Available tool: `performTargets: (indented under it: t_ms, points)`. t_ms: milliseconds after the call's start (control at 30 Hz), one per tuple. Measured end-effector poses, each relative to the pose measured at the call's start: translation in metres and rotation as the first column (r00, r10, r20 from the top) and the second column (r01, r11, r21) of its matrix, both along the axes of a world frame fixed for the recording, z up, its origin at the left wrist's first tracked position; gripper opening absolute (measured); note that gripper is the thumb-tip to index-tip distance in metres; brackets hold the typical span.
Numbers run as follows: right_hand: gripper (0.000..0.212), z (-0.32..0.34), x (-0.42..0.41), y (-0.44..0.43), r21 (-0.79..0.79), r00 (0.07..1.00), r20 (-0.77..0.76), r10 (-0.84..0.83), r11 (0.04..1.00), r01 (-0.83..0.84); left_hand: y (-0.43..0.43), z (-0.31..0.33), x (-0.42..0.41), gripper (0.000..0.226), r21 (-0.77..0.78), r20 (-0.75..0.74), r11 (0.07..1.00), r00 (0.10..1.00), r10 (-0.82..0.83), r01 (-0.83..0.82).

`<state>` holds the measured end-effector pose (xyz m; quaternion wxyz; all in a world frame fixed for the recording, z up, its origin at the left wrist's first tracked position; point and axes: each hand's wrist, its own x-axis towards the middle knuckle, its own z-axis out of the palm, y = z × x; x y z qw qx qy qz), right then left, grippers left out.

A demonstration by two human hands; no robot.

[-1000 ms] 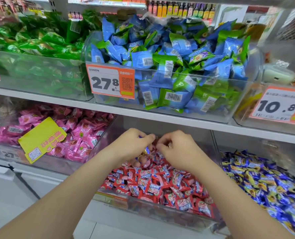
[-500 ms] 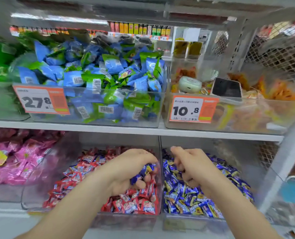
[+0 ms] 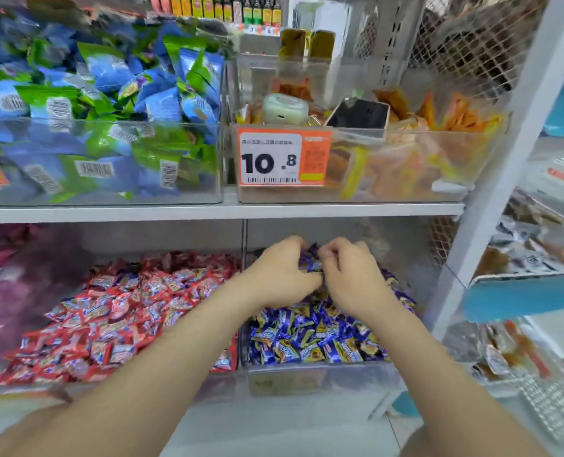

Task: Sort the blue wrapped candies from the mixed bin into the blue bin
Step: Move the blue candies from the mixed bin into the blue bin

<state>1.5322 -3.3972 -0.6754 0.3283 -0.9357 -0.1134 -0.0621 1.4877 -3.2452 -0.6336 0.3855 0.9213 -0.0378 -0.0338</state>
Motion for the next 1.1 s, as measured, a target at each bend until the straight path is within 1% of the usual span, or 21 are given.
performTargets:
  t_ms: [33,100,133,200,300,367,433,467,533,633,700,733,800,833,900,967,1033,1100]
  points:
    - [0.027,0.0,0.002,-0.001,0.008,1.0,-0.011,0.017,1.0,-0.017,0.001,-0.002,0.0,0.062,-0.023,-0.004,1.0,1.0,-0.021,0.021]
    - [0.036,0.007,0.001,-0.001,0.017,0.998,-0.029,0.047,0.999,-0.046,0.007,-0.003,0.0,0.055,-0.017,0.043,0.996,0.996,-0.082,0.082]
    - [0.04,0.012,-0.003,-0.001,0.008,0.998,-0.03,0.063,0.998,-0.063,0.011,-0.003,-0.002,0.051,0.021,0.083,0.994,0.99,-0.113,0.112]
    - [0.043,0.02,-0.012,0.005,-0.032,0.994,-0.02,0.105,0.994,-0.106,0.021,-0.002,-0.01,0.046,0.124,0.179,0.984,0.972,-0.151,0.129]
    - [0.04,0.027,-0.03,0.028,-0.035,0.982,0.003,0.188,0.982,-0.187,0.043,-0.01,-0.025,0.032,0.25,0.329,0.967,0.935,-0.132,0.049]
    - [0.039,0.03,-0.042,0.051,-0.033,0.976,0.06,0.211,0.977,-0.21,0.062,-0.014,-0.034,0.024,0.281,0.344,0.957,0.938,-0.036,-0.066]
    - [0.034,0.033,-0.052,0.075,-0.008,0.969,0.117,0.216,0.976,-0.216,0.086,-0.014,-0.041,0.02,0.294,0.289,0.941,0.954,0.08,-0.168]
    - [0.032,0.035,-0.057,0.087,-0.005,0.964,0.134,0.23,0.973,-0.232,0.099,-0.013,-0.043,0.02,0.317,0.235,0.926,0.963,0.132,-0.204]
    - [0.03,0.036,-0.064,0.11,-0.039,0.946,0.157,0.284,0.959,-0.282,0.128,-0.013,-0.044,0.027,0.41,0.11,0.88,0.971,0.214,-0.24]
    - [0.032,0.033,-0.064,0.144,-0.109,0.919,0.151,0.364,0.93,-0.35,0.177,-0.014,-0.043,0.043,0.577,-0.112,0.79,0.938,0.327,-0.207]
    - [0.03,0.026,-0.058,0.166,-0.198,0.916,0.103,0.387,0.911,-0.363,0.208,-0.016,-0.043,0.04,0.652,-0.192,0.743,0.913,0.359,-0.154]
    - [0.027,0.022,-0.054,0.176,-0.246,0.917,0.086,0.39,0.9,-0.359,0.222,-0.018,-0.042,0.031,0.666,-0.193,0.732,0.915,0.355,-0.144]
    - [0.022,0.016,-0.046,0.195,-0.323,0.914,0.071,0.398,0.877,-0.357,0.245,-0.022,-0.04,0.015,0.662,-0.148,0.729,0.922,0.357,-0.176]
    - [0.019,0.014,-0.042,0.204,-0.346,0.914,0.066,0.401,0.868,-0.356,0.255,-0.026,-0.037,0.016,0.652,-0.12,0.731,0.926,0.358,-0.199]
    - [0.007,0.014,-0.035,0.22,-0.373,0.915,0.05,0.401,0.857,-0.356,0.27,-0.035,-0.029,0.03,0.631,-0.074,0.745,0.938,0.338,-0.219]
    - [0.009,0.012,-0.028,0.235,-0.398,0.917,0.035,0.397,0.847,-0.351,0.281,-0.046,-0.02,0.043,0.575,-0.033,0.79,0.958,0.283,-0.214]
    - [0.02,0.007,-0.021,0.25,-0.417,0.914,0.037,0.405,0.837,-0.354,0.289,-0.058,-0.015,0.045,0.535,-0.041,0.825,0.97,0.24,-0.182]
    - [0.031,-0.001,-0.014,0.262,-0.4,0.891,0.037,0.453,0.824,-0.402,0.295,-0.066,-0.011,0.048,0.504,-0.081,0.848,0.969,0.234,-0.163]
